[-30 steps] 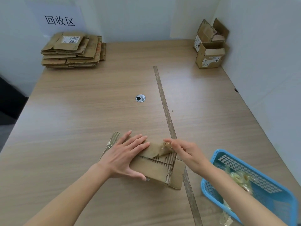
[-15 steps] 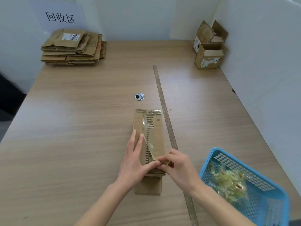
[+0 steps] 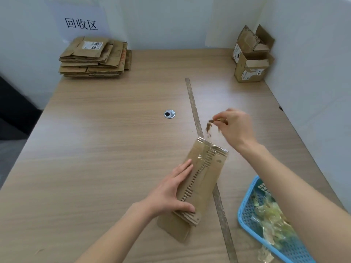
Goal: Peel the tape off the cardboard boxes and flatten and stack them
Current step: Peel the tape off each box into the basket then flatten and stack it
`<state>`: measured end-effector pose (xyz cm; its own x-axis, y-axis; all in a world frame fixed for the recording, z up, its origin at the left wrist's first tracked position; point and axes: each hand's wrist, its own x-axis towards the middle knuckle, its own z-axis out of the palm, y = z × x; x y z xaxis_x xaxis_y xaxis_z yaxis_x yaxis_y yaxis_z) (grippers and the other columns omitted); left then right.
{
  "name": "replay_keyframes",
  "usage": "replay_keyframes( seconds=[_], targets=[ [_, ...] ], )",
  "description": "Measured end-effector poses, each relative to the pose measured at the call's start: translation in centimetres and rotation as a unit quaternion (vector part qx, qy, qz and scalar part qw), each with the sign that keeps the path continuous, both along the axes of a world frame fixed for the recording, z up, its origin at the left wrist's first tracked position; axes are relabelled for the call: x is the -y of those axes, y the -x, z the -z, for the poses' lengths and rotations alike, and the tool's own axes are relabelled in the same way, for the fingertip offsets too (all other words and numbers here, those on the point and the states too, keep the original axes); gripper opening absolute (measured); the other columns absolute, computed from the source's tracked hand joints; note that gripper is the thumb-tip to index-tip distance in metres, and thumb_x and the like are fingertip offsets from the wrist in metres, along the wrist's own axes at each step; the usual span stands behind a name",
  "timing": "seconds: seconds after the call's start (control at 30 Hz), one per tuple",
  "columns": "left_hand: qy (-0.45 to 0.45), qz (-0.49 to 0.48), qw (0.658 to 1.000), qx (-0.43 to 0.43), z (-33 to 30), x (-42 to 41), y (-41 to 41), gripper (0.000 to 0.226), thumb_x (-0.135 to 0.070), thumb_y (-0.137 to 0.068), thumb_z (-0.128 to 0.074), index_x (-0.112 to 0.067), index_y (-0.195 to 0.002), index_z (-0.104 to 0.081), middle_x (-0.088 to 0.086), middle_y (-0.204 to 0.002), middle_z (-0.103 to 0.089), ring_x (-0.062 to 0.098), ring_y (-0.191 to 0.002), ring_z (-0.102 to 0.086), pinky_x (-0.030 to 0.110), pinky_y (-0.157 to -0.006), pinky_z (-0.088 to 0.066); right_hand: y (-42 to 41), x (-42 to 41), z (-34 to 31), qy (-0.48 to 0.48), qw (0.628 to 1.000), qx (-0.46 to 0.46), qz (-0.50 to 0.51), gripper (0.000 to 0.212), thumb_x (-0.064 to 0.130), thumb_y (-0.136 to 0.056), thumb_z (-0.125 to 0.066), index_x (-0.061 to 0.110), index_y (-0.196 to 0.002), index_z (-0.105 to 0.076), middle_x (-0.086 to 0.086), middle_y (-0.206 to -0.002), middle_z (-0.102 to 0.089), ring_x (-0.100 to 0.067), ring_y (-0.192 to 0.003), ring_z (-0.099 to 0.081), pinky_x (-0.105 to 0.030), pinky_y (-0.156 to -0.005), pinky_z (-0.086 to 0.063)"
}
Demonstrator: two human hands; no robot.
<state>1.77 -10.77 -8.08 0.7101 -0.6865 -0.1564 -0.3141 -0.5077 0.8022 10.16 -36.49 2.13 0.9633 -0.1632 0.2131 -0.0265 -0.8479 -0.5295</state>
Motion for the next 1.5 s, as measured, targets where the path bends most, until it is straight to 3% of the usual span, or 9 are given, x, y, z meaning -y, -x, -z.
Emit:
replay_keyframes(
  seconds=[0.13, 0.33, 0.47, 0.7, 0.87, 1.0, 1.17, 1.4, 1.5],
  targets=[
    [-0.002, 0.019, 1.0, 0.004, -0.6, -0.4, -0.9, 0.122, -0.049, -0.068, -0.092, -0.027, -0.162, -0.017, -0.025, -0.167, 0.0, -0.006, -0.153, 0.001, 0.024, -0.126, -0.006, 3.4, -2.1, 3.5, 0.149, 0.967, -0.102, -0.18, 0.02, 0.016, -0.102, -0.059, 0.005, -0.11, -0.074, -0.009, -0.107, -0.06, -0.031, -0.096, -0.061, -0.043, -0.082, -0.048],
    [-0.008, 0.023, 0.999, 0.021, -0.8, -0.5, -0.9, 0.121, -0.045, -0.066, -0.093, -0.023, -0.161, -0.022, -0.02, -0.168, -0.005, -0.006, -0.153, -0.003, 0.024, -0.126, -0.007, 7.9, -1.0, 6.8, -0.013, 0.978, -0.117, -0.173, 0.044, 0.042, -0.103, -0.05, 0.017, -0.137, -0.063, 0.008, -0.153, -0.042, -0.011, -0.133, -0.044, -0.031, -0.111, -0.037],
    [-0.023, 0.042, 0.998, 0.028, -1.1, -0.2, -1.1, 0.12, -0.047, -0.068, -0.092, -0.025, -0.162, -0.02, -0.022, -0.167, -0.002, -0.007, -0.152, -0.001, 0.024, -0.126, -0.008, 8.2, -1.4, 7.8, 0.021, 0.993, -0.064, -0.095, 0.033, 0.039, -0.086, -0.078, 0.023, -0.115, -0.071, 0.007, -0.141, -0.055, -0.014, -0.125, -0.053, -0.032, -0.097, -0.047],
    [-0.198, 0.159, 0.962, 0.098, -4.2, -2.1, -5.5, 0.111, -0.052, -0.076, -0.083, -0.034, -0.162, -0.015, -0.027, -0.165, 0.005, -0.002, -0.153, -0.004, 0.032, -0.127, -0.005, 6.0, 3.1, 5.8, -0.191, 0.975, -0.025, 0.107, 0.011, 0.027, -0.098, -0.067, 0.016, -0.097, -0.067, -0.001, -0.088, -0.073, -0.012, -0.056, -0.071, -0.037, -0.055, -0.061],
    [-0.301, 0.091, 0.941, 0.124, -5.1, 2.1, -4.4, 0.125, -0.081, -0.07, -0.067, -0.022, -0.163, -0.007, -0.004, -0.171, 0.0, 0.02, -0.157, -0.006, 0.059, -0.123, 0.001, 9.4, 0.9, 6.9, -0.023, 1.0, -0.014, -0.006, 0.015, 0.025, -0.099, -0.064, 0.013, -0.102, -0.073, 0.007, -0.081, -0.072, -0.002, -0.063, -0.062, -0.007, -0.056, -0.044],
    [-0.327, 0.016, 0.927, 0.184, -2.0, 5.4, -0.4, 0.138, -0.099, -0.063, -0.042, -0.02, -0.16, 0.016, 0.017, -0.165, 0.0, 0.038, -0.154, 0.0, 0.075, -0.116, 0.004, 12.6, -0.6, 7.9, -0.045, 0.998, -0.018, -0.027, 0.003, 0.024, -0.096, -0.07, 0.021, -0.096, -0.07, 0.014, -0.084, -0.072, -0.006, -0.068, -0.066, -0.031, -0.063, -0.056],
    [-0.268, 0.024, 0.915, 0.302, 0.3, 4.6, -0.2, 0.125, -0.096, -0.068, -0.044, -0.02, -0.162, -0.016, 0.011, -0.153, -0.034, 0.032, -0.143, -0.031, 0.062, -0.117, -0.017, 13.5, 4.9, 6.7, -0.189, 0.972, -0.133, -0.034, 0.004, 0.021, -0.092, -0.073, 0.024, -0.091, -0.071, 0.006, -0.077, -0.073, -0.01, -0.063, -0.072, -0.04, -0.061, -0.063],
    [-0.283, 0.038, 0.914, 0.29, 0.0, 4.5, -0.9, 0.125, -0.095, -0.066, -0.043, -0.028, -0.163, 0.0, 0.002, -0.157, -0.023, 0.024, -0.147, -0.021, 0.054, -0.12, -0.01, 11.8, 9.0, 4.9, -0.28, 0.913, -0.297, -0.008, 0.037, 0.05, -0.069, -0.088, 0.03, -0.099, -0.08, 0.019, -0.115, -0.071, -0.002, -0.093, -0.073, -0.024, -0.085, -0.054],
    [-0.287, 0.031, 0.911, 0.295, 0.2, 4.6, -0.9, 0.125, -0.095, -0.065, -0.043, -0.028, -0.163, -0.001, 0.002, -0.156, -0.024, 0.024, -0.146, -0.022, 0.055, -0.119, -0.011, 12.5, 11.3, 4.6, -0.348, 0.902, -0.235, 0.104, 0.059, 0.039, -0.064, -0.092, 0.03, -0.117, -0.068, 0.011, -0.119, -0.068, -0.011, -0.103, -0.07, -0.029, -0.086, -0.053]
  ],
)
